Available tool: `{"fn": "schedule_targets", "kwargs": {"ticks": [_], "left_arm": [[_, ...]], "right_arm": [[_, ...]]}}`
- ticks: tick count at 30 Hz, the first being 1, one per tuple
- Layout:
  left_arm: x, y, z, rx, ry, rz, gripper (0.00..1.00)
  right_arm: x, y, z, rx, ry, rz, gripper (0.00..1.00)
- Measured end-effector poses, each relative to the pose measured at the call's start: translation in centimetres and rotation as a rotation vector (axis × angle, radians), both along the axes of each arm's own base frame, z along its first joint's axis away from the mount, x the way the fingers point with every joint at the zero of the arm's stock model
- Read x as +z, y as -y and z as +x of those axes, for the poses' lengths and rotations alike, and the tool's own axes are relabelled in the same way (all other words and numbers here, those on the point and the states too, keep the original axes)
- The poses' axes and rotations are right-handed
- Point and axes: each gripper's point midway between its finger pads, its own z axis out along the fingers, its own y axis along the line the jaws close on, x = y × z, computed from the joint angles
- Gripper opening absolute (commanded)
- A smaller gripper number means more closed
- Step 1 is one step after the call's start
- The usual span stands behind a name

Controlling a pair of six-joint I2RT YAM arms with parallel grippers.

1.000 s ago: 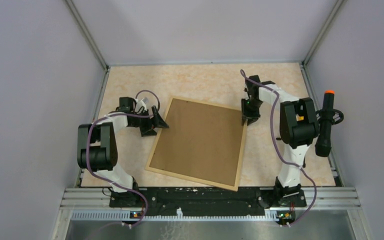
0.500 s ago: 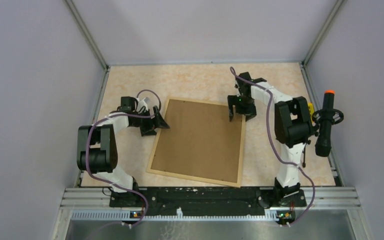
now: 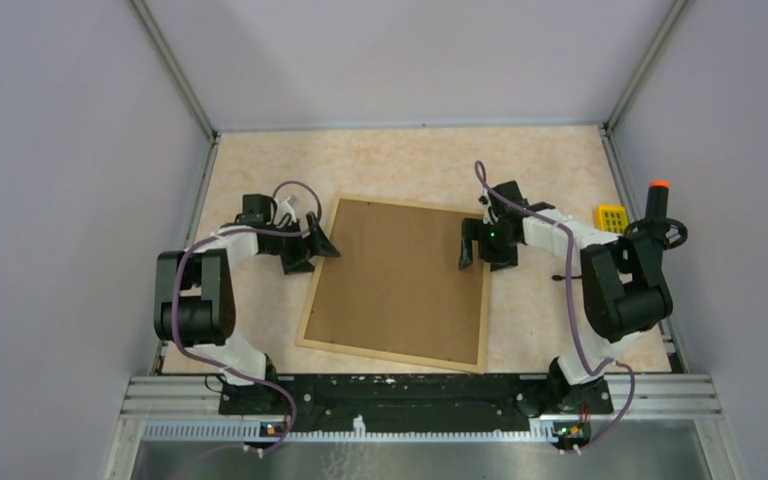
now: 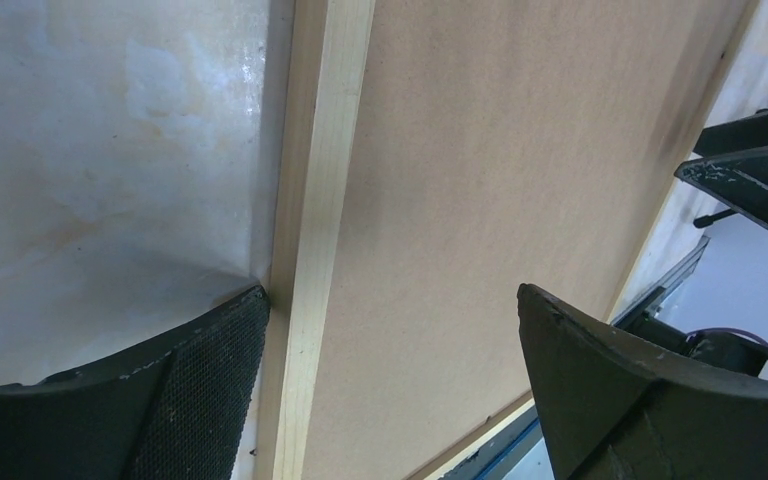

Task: Put the photo into the frame
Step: Move the photo frame to the center of the board.

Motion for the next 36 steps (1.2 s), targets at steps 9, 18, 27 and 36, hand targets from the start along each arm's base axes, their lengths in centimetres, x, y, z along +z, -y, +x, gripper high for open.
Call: {"fn": "schedule_targets", "kwargs": {"ticks": [9, 18, 27, 36], "left_arm": [[0.1, -0.8, 3.0, 0.042, -0.023, 0.071, 0.99], [5.8, -2.3, 7.0, 0.084, 0.146, 0.313, 0.99], [9.9, 11.3, -6.5, -0.263, 0.367, 0.092, 0.93], [8.1, 18.9, -15.8, -0.585, 0.470, 0.064, 0.99]], "right_arm": [[0.6, -2.1, 4.2, -0.082, 0.078, 0.125, 0.79], [0.7, -1.0, 6.1, -0.082, 0.078, -0.075, 0.57], [-0.9, 0.3, -0.7, -0.050, 0.004, -0.105, 0.44], [-0.8, -0.7, -0.6, -0.047, 0.036, -0.051, 0.00]]}}
